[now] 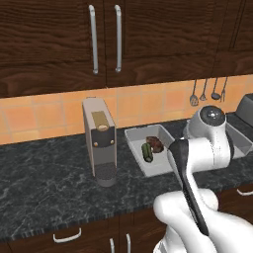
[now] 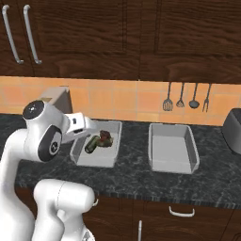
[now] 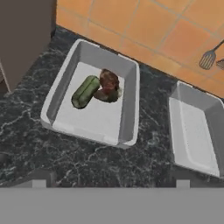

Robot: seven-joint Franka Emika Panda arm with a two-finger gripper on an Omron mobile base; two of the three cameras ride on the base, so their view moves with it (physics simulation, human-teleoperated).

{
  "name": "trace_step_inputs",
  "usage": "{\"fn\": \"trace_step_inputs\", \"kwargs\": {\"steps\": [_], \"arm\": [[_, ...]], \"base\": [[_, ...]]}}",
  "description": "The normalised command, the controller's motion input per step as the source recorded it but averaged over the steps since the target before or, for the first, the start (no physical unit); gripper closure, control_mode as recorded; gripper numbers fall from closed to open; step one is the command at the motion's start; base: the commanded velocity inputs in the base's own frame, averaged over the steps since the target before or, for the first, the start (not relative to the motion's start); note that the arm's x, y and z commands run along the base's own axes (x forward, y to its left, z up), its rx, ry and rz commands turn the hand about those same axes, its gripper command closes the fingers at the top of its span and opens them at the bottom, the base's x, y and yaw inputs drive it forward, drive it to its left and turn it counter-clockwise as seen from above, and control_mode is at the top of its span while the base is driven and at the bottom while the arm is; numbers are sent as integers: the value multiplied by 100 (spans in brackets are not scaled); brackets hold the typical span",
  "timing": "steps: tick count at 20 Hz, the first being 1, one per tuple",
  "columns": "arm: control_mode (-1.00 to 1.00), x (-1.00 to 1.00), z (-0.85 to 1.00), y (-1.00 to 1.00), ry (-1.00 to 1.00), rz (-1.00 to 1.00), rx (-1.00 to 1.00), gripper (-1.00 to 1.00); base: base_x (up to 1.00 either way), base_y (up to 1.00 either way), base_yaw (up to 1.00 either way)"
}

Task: Place one cucumber and one steak in each tupperware on the nearby counter, to pack two identical lunches.

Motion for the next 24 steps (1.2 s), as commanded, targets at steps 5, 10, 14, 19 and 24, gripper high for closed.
{"fn": "trace_step_inputs", "kwargs": {"steps": [5,10,14,19,24], "arm": [[-100,-100,-30,-1,-24,-32,37,-100],[-100,-32,-48,11,-23,0,10,-100],[100,6,-12,0,-5,1,0,-100],[100,0,0,0,0,0,0,-100],[100,0,0,0,0,0,0,-100]], "base": [[0,0,0],[0,0,0],[-10,-4,0],[-100,-84,-9],[-44,-100,-12]]}}
